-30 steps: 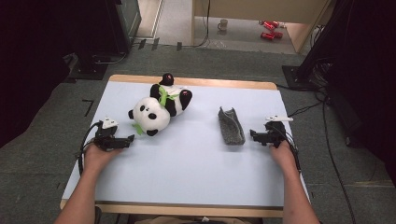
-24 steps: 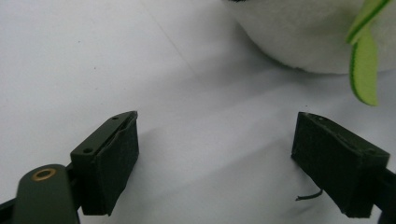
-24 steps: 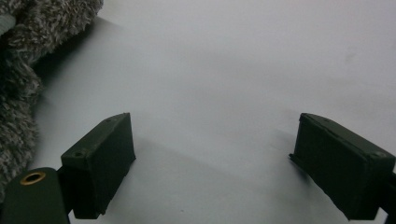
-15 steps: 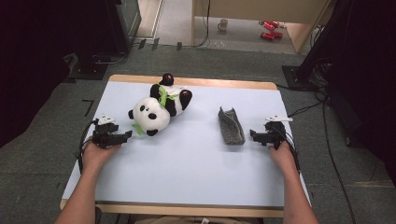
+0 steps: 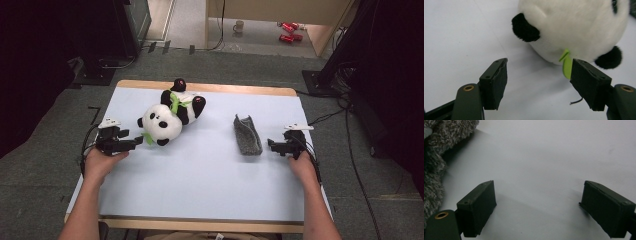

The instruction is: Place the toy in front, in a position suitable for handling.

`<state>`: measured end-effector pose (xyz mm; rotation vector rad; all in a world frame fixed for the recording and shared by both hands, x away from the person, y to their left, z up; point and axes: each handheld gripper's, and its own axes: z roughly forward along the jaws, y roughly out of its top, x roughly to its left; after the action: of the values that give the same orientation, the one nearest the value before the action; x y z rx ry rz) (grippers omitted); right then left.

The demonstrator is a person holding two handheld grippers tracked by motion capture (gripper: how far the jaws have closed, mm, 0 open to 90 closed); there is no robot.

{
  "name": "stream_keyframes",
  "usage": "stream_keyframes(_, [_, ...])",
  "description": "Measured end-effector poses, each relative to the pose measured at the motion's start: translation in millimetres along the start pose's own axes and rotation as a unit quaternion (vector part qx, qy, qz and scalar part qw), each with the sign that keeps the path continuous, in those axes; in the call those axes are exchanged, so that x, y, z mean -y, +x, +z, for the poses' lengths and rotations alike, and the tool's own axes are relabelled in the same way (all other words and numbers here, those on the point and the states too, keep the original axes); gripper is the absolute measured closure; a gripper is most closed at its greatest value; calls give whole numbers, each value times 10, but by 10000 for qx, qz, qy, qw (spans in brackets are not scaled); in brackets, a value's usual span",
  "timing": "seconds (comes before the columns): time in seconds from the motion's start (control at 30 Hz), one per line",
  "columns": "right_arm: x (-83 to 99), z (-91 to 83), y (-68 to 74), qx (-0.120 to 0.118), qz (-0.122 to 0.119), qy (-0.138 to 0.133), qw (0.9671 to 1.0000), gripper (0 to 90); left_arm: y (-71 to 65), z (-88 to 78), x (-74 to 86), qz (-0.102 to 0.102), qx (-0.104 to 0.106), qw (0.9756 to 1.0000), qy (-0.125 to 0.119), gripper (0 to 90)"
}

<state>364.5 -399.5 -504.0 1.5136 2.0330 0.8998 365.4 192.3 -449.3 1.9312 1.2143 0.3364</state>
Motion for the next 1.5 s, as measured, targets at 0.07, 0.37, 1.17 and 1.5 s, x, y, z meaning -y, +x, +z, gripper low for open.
stream_keyframes(0.07, [0, 0, 0, 0, -1, 0, 10000, 117, -24, -34, -32, 39, 32, 10000, -35, 304])
stream_keyframes(0.37, [0, 1, -1, -3, -1, 0, 10000, 117, -199, -95, -210, 228, 137, 9996, -129, 303])
stream_keyframes(1.17, [1, -1, 3, 13, -13, -3, 10000, 117, -512, -46, -686, 513, 280, 9982, -109, 362])
stream_keyframes(1.5, [2, 0, 2, 10, -6, -9, 10000, 116, -596, 110, -897, 598, 302, 9977, -83, 359])
